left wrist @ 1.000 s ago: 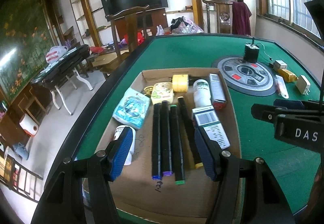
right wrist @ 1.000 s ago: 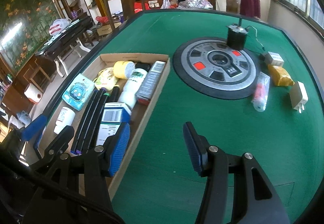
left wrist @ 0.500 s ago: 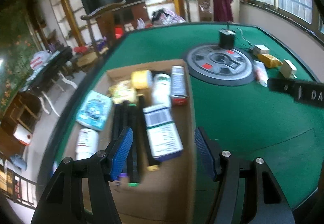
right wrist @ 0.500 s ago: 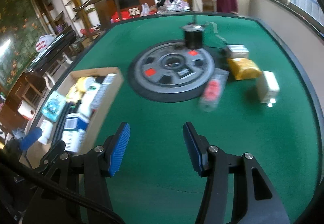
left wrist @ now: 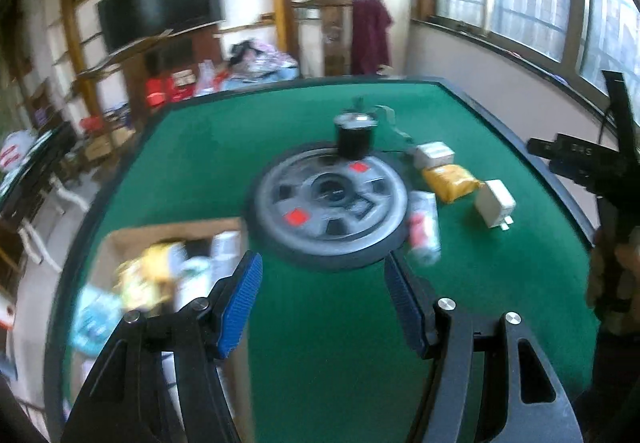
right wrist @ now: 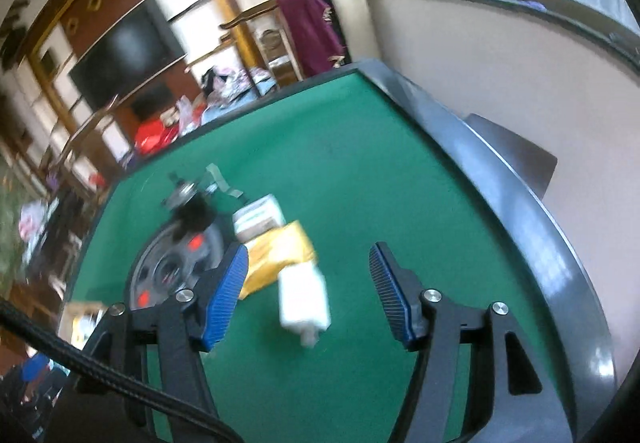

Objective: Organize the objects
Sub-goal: 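Move both tools back toward the clear pack and white charger on the table, then grasp the clear pack with red item with the left tool while the right tool grasps the white charger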

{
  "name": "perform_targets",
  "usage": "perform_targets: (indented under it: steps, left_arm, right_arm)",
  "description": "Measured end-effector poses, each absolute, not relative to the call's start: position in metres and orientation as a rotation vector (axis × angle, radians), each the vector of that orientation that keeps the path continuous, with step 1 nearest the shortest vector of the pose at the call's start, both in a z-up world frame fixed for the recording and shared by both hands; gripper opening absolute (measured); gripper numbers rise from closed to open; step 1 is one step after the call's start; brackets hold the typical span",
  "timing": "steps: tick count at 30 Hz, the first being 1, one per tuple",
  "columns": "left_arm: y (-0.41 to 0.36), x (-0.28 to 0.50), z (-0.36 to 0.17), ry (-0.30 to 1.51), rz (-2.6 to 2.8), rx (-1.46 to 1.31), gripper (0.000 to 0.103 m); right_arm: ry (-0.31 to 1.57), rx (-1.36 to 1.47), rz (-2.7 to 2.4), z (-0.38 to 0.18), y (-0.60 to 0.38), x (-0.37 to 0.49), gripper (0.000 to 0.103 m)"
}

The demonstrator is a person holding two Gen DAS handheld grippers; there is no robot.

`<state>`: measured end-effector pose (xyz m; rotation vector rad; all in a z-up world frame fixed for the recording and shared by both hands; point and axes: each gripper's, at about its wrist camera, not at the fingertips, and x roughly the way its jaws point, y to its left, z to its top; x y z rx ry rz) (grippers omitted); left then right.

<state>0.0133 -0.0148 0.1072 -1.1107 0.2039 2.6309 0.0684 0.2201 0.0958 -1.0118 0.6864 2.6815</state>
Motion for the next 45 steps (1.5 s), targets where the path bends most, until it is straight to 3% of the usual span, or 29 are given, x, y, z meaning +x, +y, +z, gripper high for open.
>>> perform_targets:
  steps: [3,10,17,27,28,30,31,40,45]
  left_arm:
    - [0.020,-0.008,0.088,0.248,2.553,-1.129,0.057]
    - [0.080,-0.039,0.039,0.322,2.501,-1.152,0.057]
    - [0.108,-0.057,0.015,0.401,2.492,-1.157,0.057]
    - [0.111,-0.060,0.013,0.369,2.488,-1.177,0.057]
    - [0.111,-0.060,0.012,0.368,2.489,-1.178,0.056]
    - [0.111,-0.059,0.012,0.352,2.482,-1.176,0.040]
    - [0.111,-0.058,0.012,0.346,2.476,-1.174,0.023]
    - [0.103,-0.052,0.013,0.333,2.487,-1.188,0.023]
    - [0.096,-0.049,0.015,0.329,2.505,-1.196,0.023]
  right_arm:
    - [0.825,-1.009,2.643,0.073,0.243,0.067,0.062]
    - [0.943,-1.095,2.571,0.049,0.266,0.065,0.062]
    - [0.821,-1.168,2.634,0.048,0.243,0.055,0.062]
    - [0.618,-1.220,2.688,0.043,0.214,0.045,0.062]
    - [0.612,-1.220,2.694,0.042,0.213,0.045,0.062]
    - [0.586,-1.218,2.703,0.043,0.209,0.044,0.062]
    - [0.570,-1.215,2.706,0.043,0.208,0.044,0.062]
    - [0.493,-1.238,2.742,0.041,0.194,0.042,0.063]
    - [0.335,-1.269,2.739,0.035,0.175,0.036,0.063]
